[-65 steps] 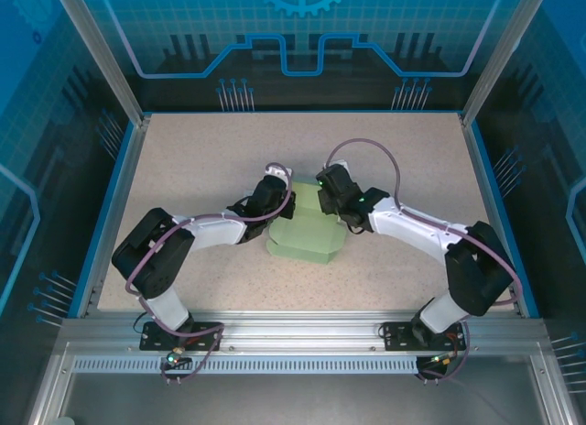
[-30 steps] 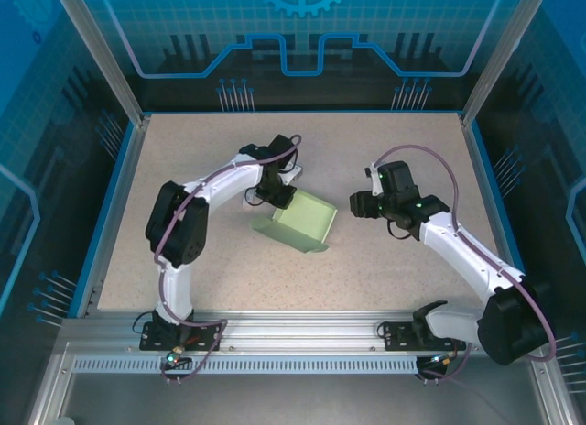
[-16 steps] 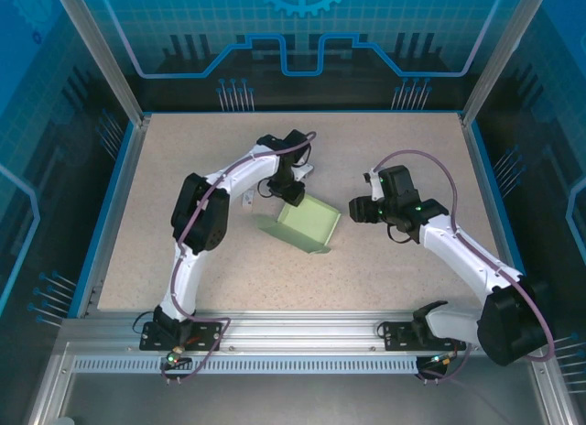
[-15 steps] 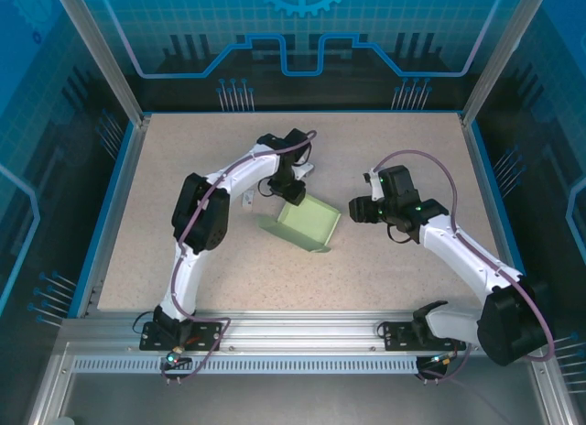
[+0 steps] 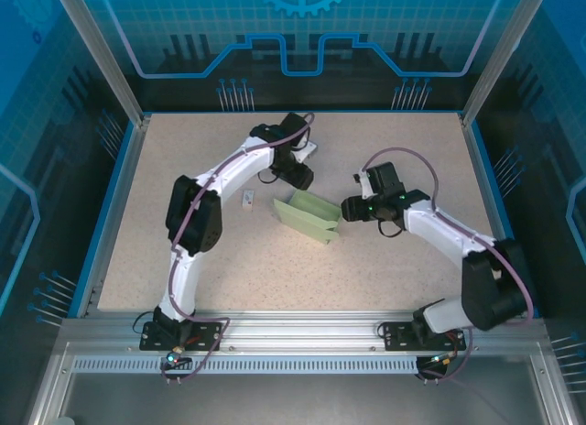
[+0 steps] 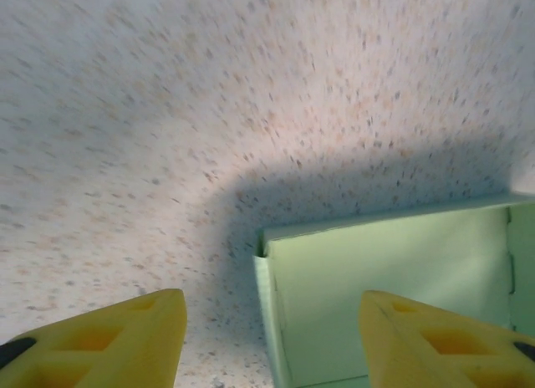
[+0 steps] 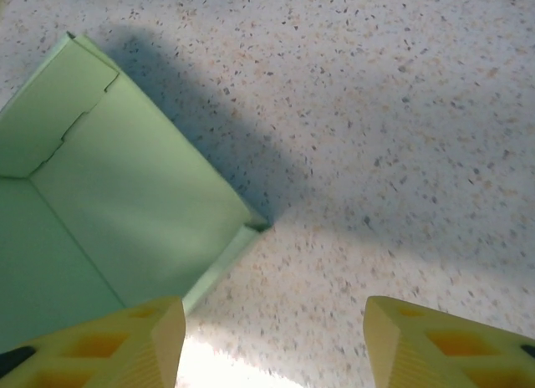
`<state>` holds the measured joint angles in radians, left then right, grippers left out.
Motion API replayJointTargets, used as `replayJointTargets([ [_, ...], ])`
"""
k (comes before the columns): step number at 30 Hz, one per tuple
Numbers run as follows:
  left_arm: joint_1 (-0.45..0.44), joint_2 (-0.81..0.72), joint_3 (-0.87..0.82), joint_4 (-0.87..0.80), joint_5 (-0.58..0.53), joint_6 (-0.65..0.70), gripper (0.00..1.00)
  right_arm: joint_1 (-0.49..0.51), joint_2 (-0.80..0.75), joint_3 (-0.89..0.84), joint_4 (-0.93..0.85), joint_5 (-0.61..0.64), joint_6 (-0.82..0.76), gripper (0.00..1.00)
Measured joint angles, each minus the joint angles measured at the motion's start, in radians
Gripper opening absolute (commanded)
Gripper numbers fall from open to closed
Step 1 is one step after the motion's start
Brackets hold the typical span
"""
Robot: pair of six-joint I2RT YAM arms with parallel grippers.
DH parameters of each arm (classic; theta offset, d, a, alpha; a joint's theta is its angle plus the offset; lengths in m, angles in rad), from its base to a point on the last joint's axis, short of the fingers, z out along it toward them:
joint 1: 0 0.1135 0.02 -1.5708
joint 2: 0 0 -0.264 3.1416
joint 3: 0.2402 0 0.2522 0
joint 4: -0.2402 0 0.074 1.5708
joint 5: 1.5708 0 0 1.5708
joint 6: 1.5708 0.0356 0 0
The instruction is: Fold the paper box
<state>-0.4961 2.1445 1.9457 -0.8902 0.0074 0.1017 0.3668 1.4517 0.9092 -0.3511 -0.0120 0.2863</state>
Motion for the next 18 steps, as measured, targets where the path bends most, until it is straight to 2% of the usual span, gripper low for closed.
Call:
replayJointTargets([
  [4, 0.051, -0.192, -0.156, 0.137, -0.036, -0.037, 0.6, -0.012, 0.128, 0.092, 0.016, 0.001, 0.0, 0.58],
  [10, 0.144, -0.535, -0.51, 0.342, -0.108, -0.134, 0.6, -0.023, 0.249, 0.178, 0.002, 0.022, -0.012, 0.58],
  [13, 0.146, -0.651, -0.678, 0.394, -0.119, -0.189, 0.6, -0.023, 0.297, 0.225, -0.024, 0.047, -0.027, 0.58],
  [18, 0.121, -0.741, -0.898, 0.42, -0.126, -0.27, 0.6, -0.023, 0.348, 0.285, -0.071, 0.074, -0.05, 0.57],
])
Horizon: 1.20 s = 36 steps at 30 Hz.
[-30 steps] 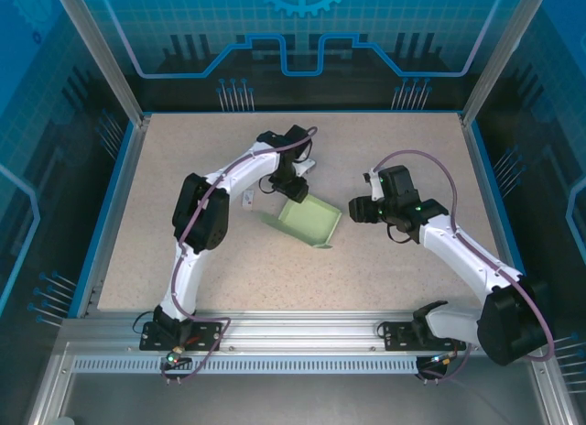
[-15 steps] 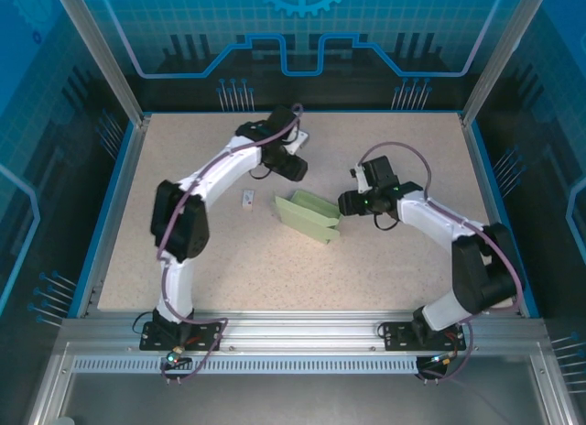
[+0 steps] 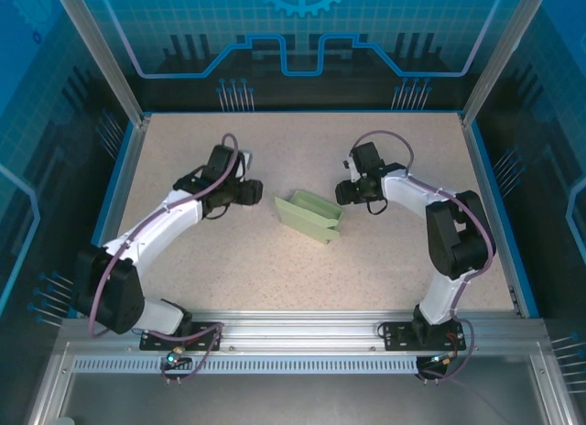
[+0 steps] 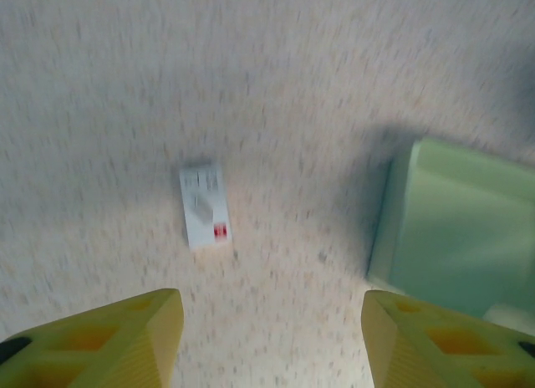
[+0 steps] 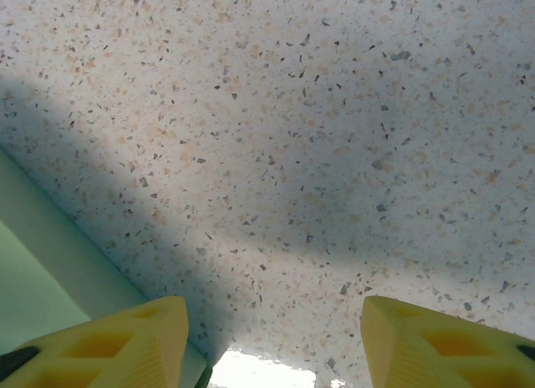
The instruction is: Fold the paper box
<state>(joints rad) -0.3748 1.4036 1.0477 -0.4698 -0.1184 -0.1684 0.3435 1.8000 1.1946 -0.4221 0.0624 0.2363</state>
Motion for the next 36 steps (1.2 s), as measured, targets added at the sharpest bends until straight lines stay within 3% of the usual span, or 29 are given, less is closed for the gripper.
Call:
replayJointTargets([
  [9, -0.104, -0.082, -0.204, 0.054, 0.011, -0.117, 0.59, 0.002, 0.052, 0.058, -0.094, 0.065, -0.042, 0.57],
  [19, -0.147, 0.01, -0.222, 0.249, 0.083, -0.193, 0.59, 0.004, 0.057, 0.03, -0.123, 0.034, -0.055, 0.57],
  [26, -0.147, 0.14, -0.134, 0.321, 0.081, -0.199, 0.59, 0.004, -0.008, -0.064, -0.107, -0.029, -0.054, 0.56],
  [36, -0.128, 0.367, 0.122, 0.356, 0.08, -0.186, 0.59, 0.019, -0.111, -0.241, -0.014, -0.129, 0.021, 0.54],
])
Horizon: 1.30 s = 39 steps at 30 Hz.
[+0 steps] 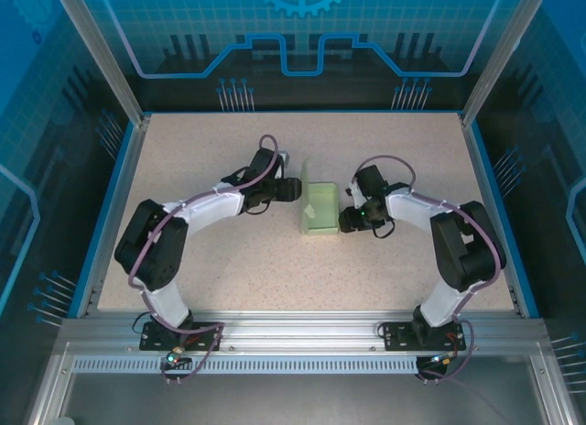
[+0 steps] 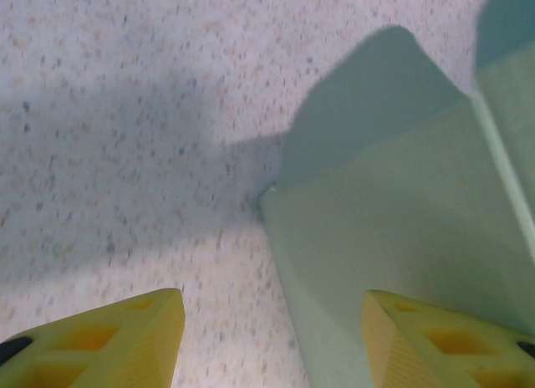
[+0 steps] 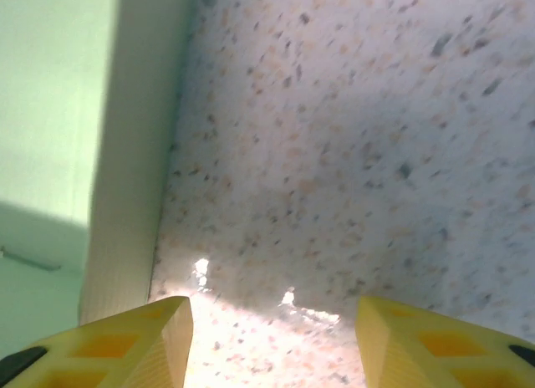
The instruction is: Fold the paper box
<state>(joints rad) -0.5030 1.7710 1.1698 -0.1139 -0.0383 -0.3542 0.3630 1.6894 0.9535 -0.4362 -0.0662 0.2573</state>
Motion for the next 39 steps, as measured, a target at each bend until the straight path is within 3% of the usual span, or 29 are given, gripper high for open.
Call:
replayJointTargets([
  [12, 0.079, 0.224, 0.314, -0.016, 0.055, 0.024, 0.6, 0.177, -0.024, -0.056, 0.162, -0.033, 0.132, 0.54],
  [16, 0.125, 0.222, 0.32, -0.01, 0.066, 0.024, 0.62, 0.186, -0.058, -0.056, 0.155, -0.036, 0.107, 0.55],
  [24, 0.205, 0.045, 0.11, 0.017, 0.064, 0.021, 0.62, -0.008, -0.167, -0.035, 0.168, -0.055, 0.045, 0.6],
  [30, 0.201, -0.119, -0.023, 0.061, 0.069, 0.011, 0.62, -0.094, -0.007, 0.117, 0.198, -0.114, 0.042, 0.6],
  [39, 0.201, -0.283, -0.289, 0.14, 0.093, -0.07, 0.63, -0.095, 0.214, 0.253, 0.224, -0.217, 0.042, 0.56],
])
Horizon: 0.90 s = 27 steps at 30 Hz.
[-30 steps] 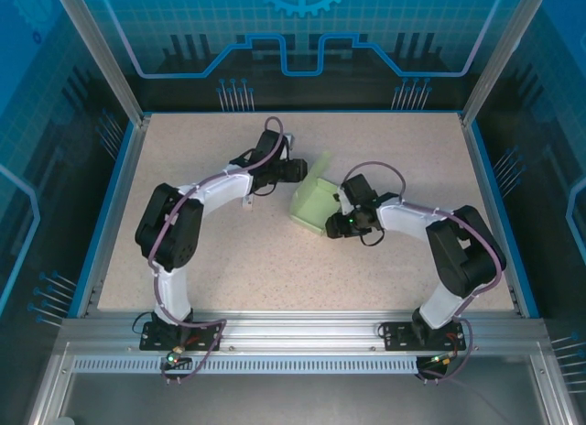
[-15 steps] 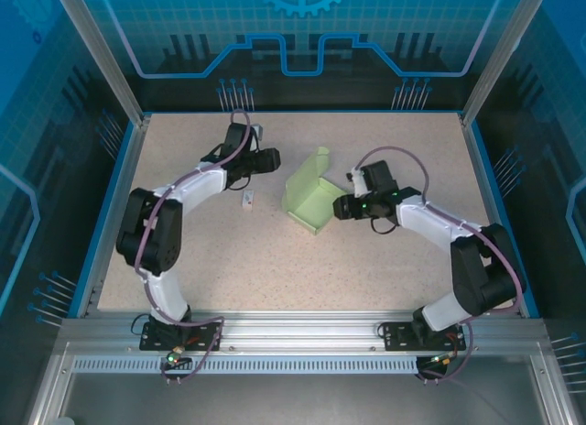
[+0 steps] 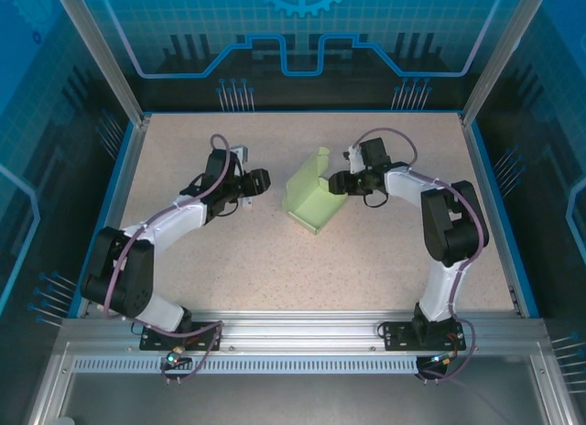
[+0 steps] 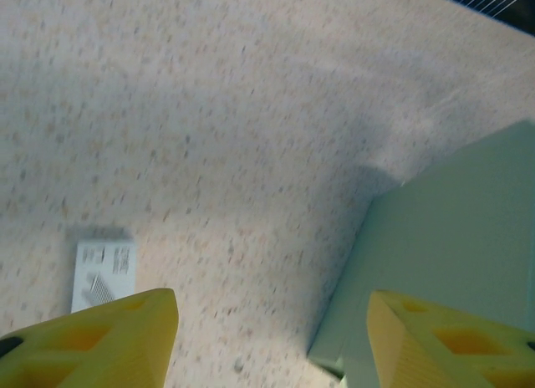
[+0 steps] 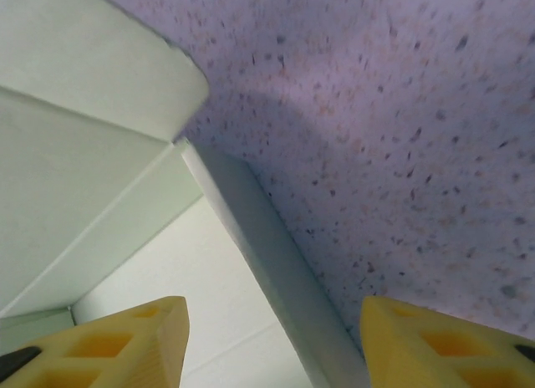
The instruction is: Fold the paper box
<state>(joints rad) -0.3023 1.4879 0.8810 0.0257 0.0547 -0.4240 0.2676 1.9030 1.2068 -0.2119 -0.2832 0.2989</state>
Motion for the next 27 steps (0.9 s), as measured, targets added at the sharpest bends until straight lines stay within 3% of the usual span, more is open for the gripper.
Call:
replayJointTargets([
  [7, 0.0, -0.107, -0.164, 0.01, -0.001, -0.028, 0.63, 0.027, -0.077, -0.143, 0.041, -0.043, 0.023, 0.55],
  [16, 0.0, -0.198, -0.273, 0.01, -0.028, -0.029, 0.66, 0.189, -0.269, -0.38, 0.062, -0.012, 0.067, 0.57],
  [27, 0.0, -0.227, -0.298, 0.144, 0.025, 0.029, 0.75, 0.108, -0.473, -0.369, 0.088, 0.18, -0.133, 0.59],
])
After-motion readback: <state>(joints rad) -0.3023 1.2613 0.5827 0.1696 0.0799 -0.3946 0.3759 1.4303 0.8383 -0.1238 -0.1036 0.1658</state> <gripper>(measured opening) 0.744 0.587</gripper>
